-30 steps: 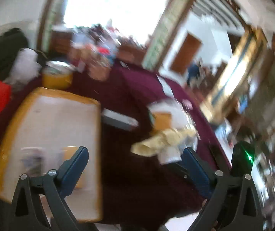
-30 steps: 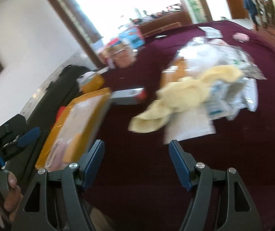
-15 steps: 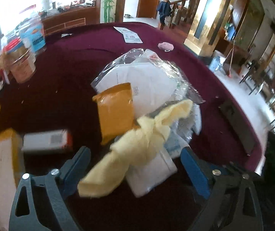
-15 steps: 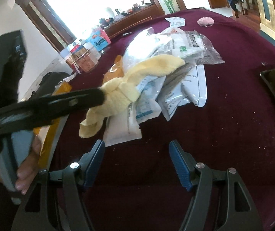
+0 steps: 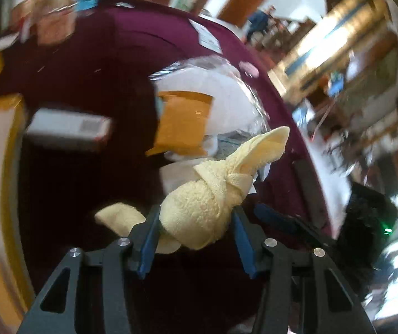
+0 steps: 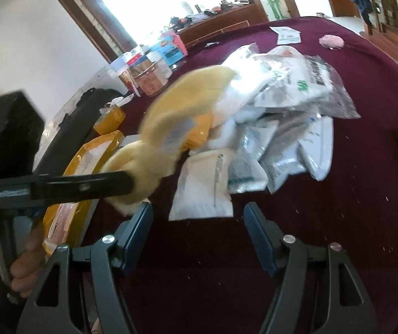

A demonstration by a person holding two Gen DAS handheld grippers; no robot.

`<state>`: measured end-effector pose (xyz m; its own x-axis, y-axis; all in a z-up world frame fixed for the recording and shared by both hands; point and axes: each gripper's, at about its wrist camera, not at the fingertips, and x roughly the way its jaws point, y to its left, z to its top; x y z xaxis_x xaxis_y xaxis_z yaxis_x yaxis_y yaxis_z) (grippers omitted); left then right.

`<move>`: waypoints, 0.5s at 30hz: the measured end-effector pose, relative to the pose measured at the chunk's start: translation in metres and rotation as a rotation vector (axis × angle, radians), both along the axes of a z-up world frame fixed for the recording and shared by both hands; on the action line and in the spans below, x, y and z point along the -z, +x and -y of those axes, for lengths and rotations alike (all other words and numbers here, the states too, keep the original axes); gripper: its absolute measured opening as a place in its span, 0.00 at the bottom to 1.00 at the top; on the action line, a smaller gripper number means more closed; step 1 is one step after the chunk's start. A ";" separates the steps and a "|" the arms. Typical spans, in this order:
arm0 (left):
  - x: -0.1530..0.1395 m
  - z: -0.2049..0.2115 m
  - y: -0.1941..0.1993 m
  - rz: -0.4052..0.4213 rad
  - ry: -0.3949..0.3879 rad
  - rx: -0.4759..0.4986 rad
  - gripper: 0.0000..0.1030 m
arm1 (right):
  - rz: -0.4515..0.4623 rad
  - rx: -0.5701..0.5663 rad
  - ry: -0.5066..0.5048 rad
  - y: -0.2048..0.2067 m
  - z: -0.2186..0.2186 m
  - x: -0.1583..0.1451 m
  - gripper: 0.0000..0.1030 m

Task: Organize soft objects
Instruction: 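Grasp the knotted yellow towel with left gripper while right grasps orange sachet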

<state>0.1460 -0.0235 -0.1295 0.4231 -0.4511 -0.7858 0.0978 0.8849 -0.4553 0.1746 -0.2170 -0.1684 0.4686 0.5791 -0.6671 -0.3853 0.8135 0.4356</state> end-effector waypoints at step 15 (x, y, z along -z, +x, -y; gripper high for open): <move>-0.055 -0.126 -0.076 0.121 -0.323 -0.337 0.51 | 0.005 0.155 -0.167 0.066 -0.081 -0.022 0.66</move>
